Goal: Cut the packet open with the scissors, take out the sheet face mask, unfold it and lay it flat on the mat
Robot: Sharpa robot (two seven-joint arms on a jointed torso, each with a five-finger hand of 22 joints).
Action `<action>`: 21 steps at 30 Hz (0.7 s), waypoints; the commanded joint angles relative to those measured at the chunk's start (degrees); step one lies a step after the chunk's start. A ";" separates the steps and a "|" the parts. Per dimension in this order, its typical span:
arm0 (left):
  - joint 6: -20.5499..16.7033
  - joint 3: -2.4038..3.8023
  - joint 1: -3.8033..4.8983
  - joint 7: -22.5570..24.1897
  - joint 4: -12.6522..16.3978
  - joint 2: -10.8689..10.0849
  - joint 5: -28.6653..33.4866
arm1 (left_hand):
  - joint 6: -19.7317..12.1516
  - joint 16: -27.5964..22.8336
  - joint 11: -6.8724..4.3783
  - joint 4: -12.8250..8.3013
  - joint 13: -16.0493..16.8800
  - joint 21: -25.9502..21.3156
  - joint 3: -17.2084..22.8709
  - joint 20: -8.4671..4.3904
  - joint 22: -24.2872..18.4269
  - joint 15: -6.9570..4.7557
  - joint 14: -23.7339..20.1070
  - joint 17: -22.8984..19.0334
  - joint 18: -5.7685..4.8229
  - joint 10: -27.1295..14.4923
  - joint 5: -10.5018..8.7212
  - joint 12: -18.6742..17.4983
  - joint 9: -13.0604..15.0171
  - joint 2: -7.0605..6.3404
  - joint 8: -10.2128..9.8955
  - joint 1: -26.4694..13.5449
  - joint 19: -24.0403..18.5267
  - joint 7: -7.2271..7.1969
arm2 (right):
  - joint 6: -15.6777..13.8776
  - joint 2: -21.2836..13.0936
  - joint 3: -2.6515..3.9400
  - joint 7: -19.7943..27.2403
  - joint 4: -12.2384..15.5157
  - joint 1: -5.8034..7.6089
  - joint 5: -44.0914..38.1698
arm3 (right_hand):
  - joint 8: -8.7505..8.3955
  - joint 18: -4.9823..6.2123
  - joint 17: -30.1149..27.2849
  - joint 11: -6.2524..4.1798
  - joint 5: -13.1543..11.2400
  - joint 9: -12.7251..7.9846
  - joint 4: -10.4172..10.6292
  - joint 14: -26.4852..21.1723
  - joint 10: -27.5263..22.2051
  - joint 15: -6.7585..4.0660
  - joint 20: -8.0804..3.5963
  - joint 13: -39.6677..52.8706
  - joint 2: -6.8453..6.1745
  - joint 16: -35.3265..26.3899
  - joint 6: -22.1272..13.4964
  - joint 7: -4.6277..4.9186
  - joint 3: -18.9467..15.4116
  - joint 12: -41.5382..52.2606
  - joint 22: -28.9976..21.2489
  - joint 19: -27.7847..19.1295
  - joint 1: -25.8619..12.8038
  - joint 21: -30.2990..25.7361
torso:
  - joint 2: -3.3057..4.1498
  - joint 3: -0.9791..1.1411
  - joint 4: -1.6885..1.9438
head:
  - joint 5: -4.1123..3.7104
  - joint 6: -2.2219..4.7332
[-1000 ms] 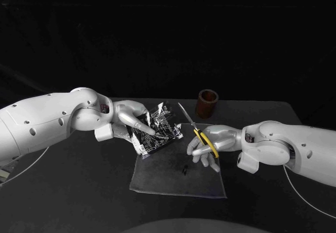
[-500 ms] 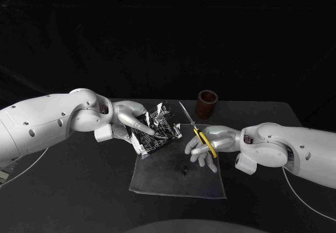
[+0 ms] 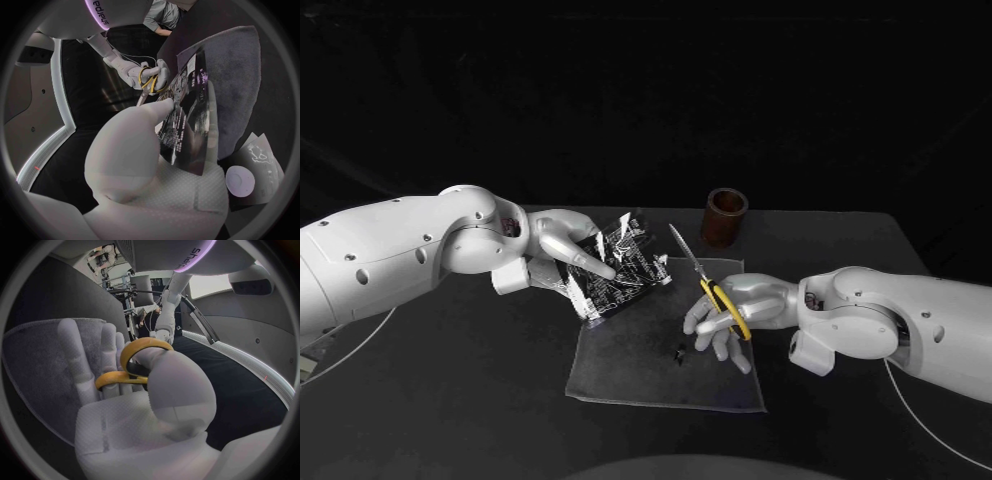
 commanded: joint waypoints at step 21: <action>-1.47 -0.13 0.00 0.47 -0.26 -0.29 1.04 | 0.27 0.20 0.14 -0.04 0.07 0.27 0.17 -0.28 0.14 -0.40 0.07 0.25 0.81 0.41 0.40 0.28 8.74 0.33 0.10 -0.15 -0.11 0.04 | -8.68 0.34 -0.81 5.16 6.33 -3.35 14.75 | 24.73 8.57 11.72 -3.19 0.37 16.74 4.43 -1.53 -1.52 -3.01 -2.65 20.82 -11.86 7.93 -4.65 -3.74 -30.78 25.15 1.36 -5.47 -10.25 -0.24 | 0.02 -0.03 0.04 | -0.08 0.23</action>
